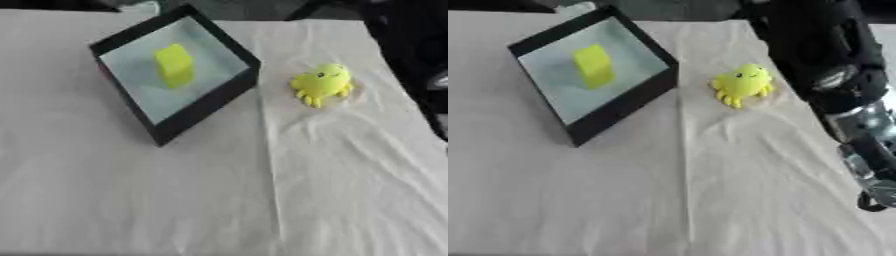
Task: Pick up objects on the table and place them in the box.
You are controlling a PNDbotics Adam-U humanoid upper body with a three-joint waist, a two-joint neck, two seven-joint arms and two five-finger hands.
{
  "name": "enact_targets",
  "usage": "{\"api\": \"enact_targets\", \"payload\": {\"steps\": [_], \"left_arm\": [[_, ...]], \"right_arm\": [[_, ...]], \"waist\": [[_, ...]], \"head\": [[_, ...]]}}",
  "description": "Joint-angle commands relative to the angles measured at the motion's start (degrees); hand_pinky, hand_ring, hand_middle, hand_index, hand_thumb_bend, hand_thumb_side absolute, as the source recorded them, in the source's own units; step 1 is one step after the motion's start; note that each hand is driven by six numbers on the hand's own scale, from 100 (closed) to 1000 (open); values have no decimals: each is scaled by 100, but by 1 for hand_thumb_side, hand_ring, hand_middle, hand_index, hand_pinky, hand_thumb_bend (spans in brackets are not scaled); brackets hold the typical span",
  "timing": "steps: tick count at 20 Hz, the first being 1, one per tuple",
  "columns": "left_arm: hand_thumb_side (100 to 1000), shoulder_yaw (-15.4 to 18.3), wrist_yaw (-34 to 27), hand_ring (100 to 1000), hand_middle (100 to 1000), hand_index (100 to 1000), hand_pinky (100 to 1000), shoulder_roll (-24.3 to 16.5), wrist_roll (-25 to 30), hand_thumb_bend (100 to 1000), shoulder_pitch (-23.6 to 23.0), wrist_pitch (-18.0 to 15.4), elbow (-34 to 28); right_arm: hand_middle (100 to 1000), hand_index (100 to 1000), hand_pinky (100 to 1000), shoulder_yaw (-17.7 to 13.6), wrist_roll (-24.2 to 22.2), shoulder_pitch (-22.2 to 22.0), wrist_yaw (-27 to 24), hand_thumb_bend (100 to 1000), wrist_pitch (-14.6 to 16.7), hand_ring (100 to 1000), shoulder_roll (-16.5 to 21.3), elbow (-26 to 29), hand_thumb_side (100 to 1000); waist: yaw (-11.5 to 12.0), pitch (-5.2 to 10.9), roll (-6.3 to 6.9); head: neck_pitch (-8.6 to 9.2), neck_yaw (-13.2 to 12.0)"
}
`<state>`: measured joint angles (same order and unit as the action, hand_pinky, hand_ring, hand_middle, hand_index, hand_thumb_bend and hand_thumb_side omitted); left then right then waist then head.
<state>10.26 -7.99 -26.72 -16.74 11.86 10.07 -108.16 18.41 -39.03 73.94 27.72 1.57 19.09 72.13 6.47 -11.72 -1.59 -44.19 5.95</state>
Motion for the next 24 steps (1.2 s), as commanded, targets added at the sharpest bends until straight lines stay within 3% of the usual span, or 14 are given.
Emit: {"api": "enact_targets", "payload": {"steps": [1,6,11,17,18,20,24], "left_arm": [[749,18,-44,659,718,803,829,-54,11,122,119,-24,-68],[747,-14,-58,659,716,802,828,-5,30,122,214,-38,-82],[749,-24,-76,642,715,802,829,25,29,122,269,-45,-100],[752,-43,-99,631,715,802,829,38,66,122,321,-34,-80],[752,-49,-100,631,715,803,829,39,74,122,328,-34,-77],[752,-57,-99,631,714,807,829,35,84,122,346,-34,-71],[752,-61,-91,632,714,805,829,30,99,123,356,-39,-69]], "right_arm": [[469,595,822,-120,230,277,302,445,-125,653,-326,-423,289],[472,597,821,-104,587,392,754,447,-395,658,-910,-1157,314],[479,603,819,-46,915,323,1243,448,-331,665,-1271,-1952,348],[571,698,836,74,1248,249,1797,441,137,724,-1552,-2852,405],[622,748,846,73,1307,248,1895,438,235,753,-1590,-2990,399],[712,827,873,72,1295,236,2092,429,431,813,-1648,-3169,296],[803,896,914,-103,1074,222,2487,452,826,886,-1666,-3216,409]], "waist": [[45,56,53],[182,-13,57],[293,-75,45],[315,-95,49],[313,-95,50],[310,-94,51],[297,-92,54]], "head": [[8,113],[8,270],[8,351],[8,366],[8,366],[8,358],[8,338]]}}
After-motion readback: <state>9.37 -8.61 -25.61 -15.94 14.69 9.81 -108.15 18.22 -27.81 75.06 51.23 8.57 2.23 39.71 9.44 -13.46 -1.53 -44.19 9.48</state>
